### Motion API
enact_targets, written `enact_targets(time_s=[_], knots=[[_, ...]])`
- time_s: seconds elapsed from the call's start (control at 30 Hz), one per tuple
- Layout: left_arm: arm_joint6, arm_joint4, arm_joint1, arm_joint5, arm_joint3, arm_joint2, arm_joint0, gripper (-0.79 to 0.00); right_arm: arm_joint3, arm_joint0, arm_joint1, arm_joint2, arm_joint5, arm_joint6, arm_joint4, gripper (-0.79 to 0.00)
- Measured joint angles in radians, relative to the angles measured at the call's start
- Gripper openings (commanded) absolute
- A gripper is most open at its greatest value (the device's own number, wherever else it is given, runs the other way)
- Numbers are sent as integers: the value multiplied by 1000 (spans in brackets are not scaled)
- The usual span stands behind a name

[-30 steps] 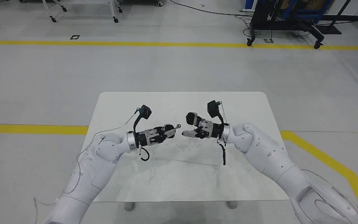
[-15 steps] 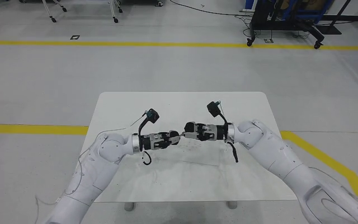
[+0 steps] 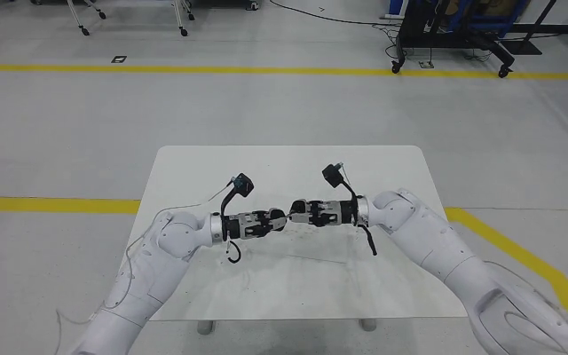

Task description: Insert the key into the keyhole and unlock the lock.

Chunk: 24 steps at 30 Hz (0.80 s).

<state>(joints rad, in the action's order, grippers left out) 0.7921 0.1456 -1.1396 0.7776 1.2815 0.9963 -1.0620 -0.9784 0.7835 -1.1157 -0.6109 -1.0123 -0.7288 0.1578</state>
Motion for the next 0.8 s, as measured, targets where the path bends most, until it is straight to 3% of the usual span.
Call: enact_targets(time_s=[0.23, 0.47, 0.5, 0.53, 0.57, 0.6, 0.8], knots=[[-2, 11, 3, 5, -7, -6, 1, -785, 16, -5, -13, 1, 0, -20, 5, -785], [-17, 18, 6, 21, -10, -8, 1, -785, 25, -8, -23, -3, 0, -19, -36, -785], [-19, 20, 7, 23, -9, -7, -1, -668, 25, -8, -24, -3, 0, -16, -42, -785], [-21, 20, 8, 24, -7, -6, -2, -428, 23, -8, -25, -4, 0, -14, -47, -785], [-25, 20, 10, 25, -4, -3, -4, -52, 19, -6, -26, -5, 0, -12, -54, -785], [-28, 19, 11, 26, -3, 0, -6, 0, 16, -5, -27, -7, 0, -10, -57, -785], [-48, 12, 20, 42, 3, 23, -22, 0, -11, 17, -20, -35, 0, 6, -55, -785]])
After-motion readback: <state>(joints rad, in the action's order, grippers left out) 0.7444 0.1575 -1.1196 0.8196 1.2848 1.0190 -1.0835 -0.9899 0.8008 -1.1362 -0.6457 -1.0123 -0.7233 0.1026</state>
